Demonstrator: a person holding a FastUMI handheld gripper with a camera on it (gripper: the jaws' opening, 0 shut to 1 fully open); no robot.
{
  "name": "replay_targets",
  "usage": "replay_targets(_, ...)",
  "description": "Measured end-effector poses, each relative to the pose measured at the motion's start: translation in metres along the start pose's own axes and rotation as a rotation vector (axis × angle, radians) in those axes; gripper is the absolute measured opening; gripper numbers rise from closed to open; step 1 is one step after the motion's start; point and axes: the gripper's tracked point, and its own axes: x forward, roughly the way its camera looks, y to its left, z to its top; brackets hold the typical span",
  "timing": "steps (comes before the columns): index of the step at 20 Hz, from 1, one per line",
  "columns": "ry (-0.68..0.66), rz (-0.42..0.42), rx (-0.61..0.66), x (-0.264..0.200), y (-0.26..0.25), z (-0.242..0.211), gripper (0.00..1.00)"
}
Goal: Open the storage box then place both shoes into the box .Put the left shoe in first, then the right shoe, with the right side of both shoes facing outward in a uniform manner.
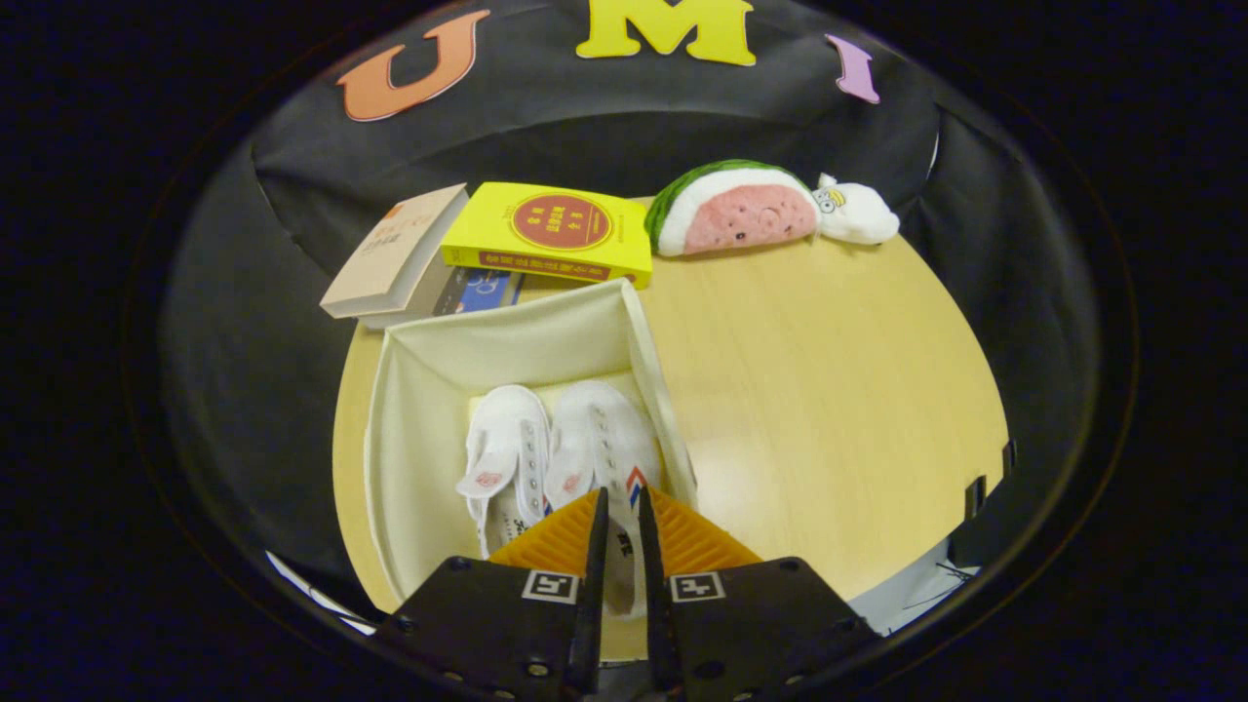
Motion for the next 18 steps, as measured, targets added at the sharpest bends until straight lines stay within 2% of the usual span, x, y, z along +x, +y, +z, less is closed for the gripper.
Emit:
replay_targets(1,-0.023,0.006,-0.017,-0.004,0.001,0.005,0.2)
replay_targets(2,-0.038,0.012,-0.031,-0.011,0.001,0.007,0.28)
replay_targets(5,-0.085,0.05,-0.048,-0.036,-0.001,0.017,0.38)
replay_targets(7,-0.14,0.059,-0.065,-0.057,-0.01,0.028,0.5)
replay_targets(10,-0.246,0.037,-0.105,-0.089,-0.036,0.051,0.65)
replay_targets(12,-0.321,0.025,-0.12,-0.113,-0.055,0.066,0.72)
replay_targets(16,-0.502,-0.009,-0.12,-0.166,-0.104,0.097,0.97)
replay_targets(18,-0.608,-0.027,-0.127,-0.198,-0.129,0.108,0.96)
